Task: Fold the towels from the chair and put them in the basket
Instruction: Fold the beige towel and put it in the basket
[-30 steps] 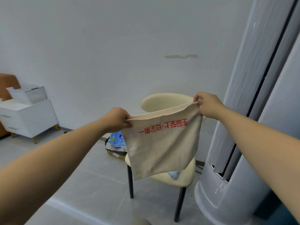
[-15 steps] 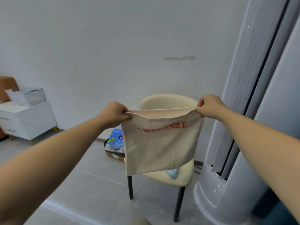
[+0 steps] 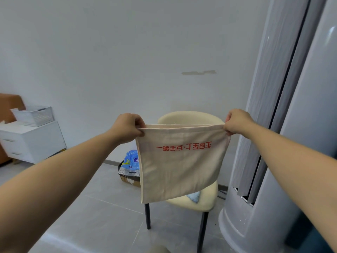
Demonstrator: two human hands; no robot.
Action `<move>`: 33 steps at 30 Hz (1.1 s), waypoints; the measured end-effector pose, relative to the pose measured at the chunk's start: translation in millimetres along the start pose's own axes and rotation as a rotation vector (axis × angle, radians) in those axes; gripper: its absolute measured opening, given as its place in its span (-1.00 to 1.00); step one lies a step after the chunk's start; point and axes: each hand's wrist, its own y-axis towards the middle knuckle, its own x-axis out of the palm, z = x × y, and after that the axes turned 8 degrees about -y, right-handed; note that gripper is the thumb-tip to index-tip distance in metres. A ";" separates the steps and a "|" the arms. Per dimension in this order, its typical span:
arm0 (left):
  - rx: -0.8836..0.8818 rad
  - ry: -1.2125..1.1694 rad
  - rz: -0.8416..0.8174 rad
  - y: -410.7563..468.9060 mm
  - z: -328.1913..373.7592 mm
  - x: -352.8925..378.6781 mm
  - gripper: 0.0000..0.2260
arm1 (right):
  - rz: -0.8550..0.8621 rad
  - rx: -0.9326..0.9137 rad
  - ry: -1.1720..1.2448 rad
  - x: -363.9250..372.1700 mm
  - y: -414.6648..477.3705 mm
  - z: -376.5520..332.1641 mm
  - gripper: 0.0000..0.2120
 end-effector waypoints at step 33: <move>-0.381 -0.532 0.063 19.3 -0.9 27.4 -0.84 | -0.465 -0.274 -0.155 9.4 -16.7 -9.7 -0.88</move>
